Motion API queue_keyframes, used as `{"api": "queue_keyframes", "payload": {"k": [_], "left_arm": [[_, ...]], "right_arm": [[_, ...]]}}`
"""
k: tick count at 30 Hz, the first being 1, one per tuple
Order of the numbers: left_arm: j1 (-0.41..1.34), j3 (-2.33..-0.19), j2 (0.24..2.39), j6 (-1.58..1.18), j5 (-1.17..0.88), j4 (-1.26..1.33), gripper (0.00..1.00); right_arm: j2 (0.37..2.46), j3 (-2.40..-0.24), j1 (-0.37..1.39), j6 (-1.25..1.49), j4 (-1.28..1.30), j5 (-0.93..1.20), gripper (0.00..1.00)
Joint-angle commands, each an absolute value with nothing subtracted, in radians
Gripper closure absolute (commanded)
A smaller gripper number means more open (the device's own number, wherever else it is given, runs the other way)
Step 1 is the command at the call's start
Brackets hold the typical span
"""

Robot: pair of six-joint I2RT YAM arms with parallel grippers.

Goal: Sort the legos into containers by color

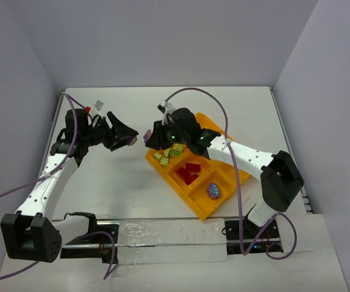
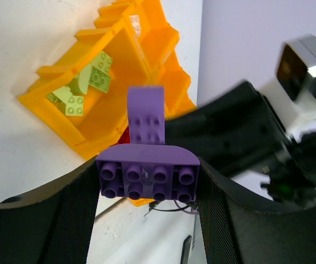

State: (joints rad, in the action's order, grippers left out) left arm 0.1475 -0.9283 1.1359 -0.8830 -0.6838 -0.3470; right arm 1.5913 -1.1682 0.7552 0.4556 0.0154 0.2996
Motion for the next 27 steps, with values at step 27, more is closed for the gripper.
{"api": "queue_keyframes", "payload": {"k": [27], "left_arm": [[0.197, -0.992, 1.231, -0.822, -0.726, -0.294, 1.00]], "right_arm": [[0.707, -0.666, 0.652, 0.712, 0.765, -0.043, 1.00]]}}
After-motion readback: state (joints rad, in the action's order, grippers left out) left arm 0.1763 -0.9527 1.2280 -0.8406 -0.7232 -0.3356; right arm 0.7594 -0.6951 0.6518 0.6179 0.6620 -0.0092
